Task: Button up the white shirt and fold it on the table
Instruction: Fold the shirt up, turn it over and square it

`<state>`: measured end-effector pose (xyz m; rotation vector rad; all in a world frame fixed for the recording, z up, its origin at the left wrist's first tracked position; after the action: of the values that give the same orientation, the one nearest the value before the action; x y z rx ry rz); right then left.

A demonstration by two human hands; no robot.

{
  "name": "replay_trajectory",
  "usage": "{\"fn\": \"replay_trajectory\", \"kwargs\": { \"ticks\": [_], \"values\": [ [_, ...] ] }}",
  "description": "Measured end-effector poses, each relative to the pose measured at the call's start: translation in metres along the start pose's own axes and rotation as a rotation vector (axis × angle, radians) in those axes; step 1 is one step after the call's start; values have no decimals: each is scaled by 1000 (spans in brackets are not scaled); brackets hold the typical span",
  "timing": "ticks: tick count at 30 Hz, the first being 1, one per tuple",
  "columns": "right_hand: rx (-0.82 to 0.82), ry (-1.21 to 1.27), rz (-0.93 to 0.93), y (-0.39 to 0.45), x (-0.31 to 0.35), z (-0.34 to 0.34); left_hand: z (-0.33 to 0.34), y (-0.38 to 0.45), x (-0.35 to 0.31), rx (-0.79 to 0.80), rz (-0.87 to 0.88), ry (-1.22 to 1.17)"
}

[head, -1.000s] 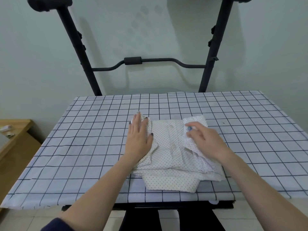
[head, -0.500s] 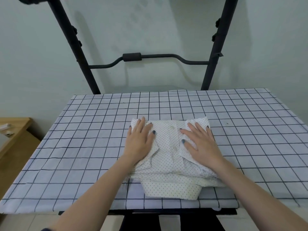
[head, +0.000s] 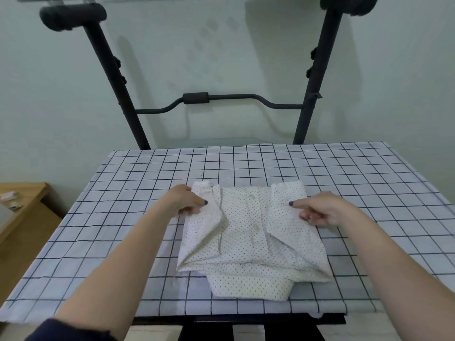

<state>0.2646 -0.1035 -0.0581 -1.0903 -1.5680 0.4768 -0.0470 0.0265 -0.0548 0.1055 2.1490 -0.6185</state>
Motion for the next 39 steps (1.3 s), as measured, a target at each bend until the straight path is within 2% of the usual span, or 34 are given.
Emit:
{"fn": "replay_trajectory", "kwargs": {
  "ticks": [2,4,6,9,13,15,18,20,22,24,25,31,36,37,39],
  "values": [
    [80,4,24,-4,3,2,1,-1,-8,48,-90,-100],
    [140,69,-26,-10,7,1,0,-5,-16,47,-82,-165],
    [183,113,-150,-22,16,-2,-6,-14,-32,16,50,-273],
    [171,207,-395,-44,34,-6,-19,-27,-58,-112,342,-420],
    [310,675,-621,-60,53,-17,-30,-47,-81,-257,626,-712],
    [408,786,-653,-69,53,-21,-24,-62,-83,-305,695,-695],
    [371,704,-580,-63,42,-17,-7,-71,-67,-283,675,-607],
    [294,622,-506,-47,25,-11,2,-64,-38,-116,645,-764],
    [254,593,-368,-26,-1,-7,12,-57,-5,-48,446,-967],
    [236,556,-239,-13,-30,-4,25,-56,22,-33,250,-911],
    [221,523,-209,-8,-41,-3,31,-56,32,-18,227,-856],
    [154,478,-246,-5,-44,-2,29,-46,36,-120,323,-539],
    [207,655,-290,-1,-44,-8,34,-45,27,-150,405,-837],
    [156,595,-286,1,-46,-8,36,-45,30,-140,391,-795],
    [-34,346,-307,5,-52,-8,40,-43,37,-162,330,-562]
  ]
}}
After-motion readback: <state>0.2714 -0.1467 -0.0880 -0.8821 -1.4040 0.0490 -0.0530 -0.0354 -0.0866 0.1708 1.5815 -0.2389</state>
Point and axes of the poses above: each hand's wrist, its own y-axis towards the middle knuckle, its own z-axis out of the palm, x = y × z, the point moved 1 cm from there along y, towards the middle knuckle, and after that the axes turned 12 degrees about z, right-handed, at the moved point
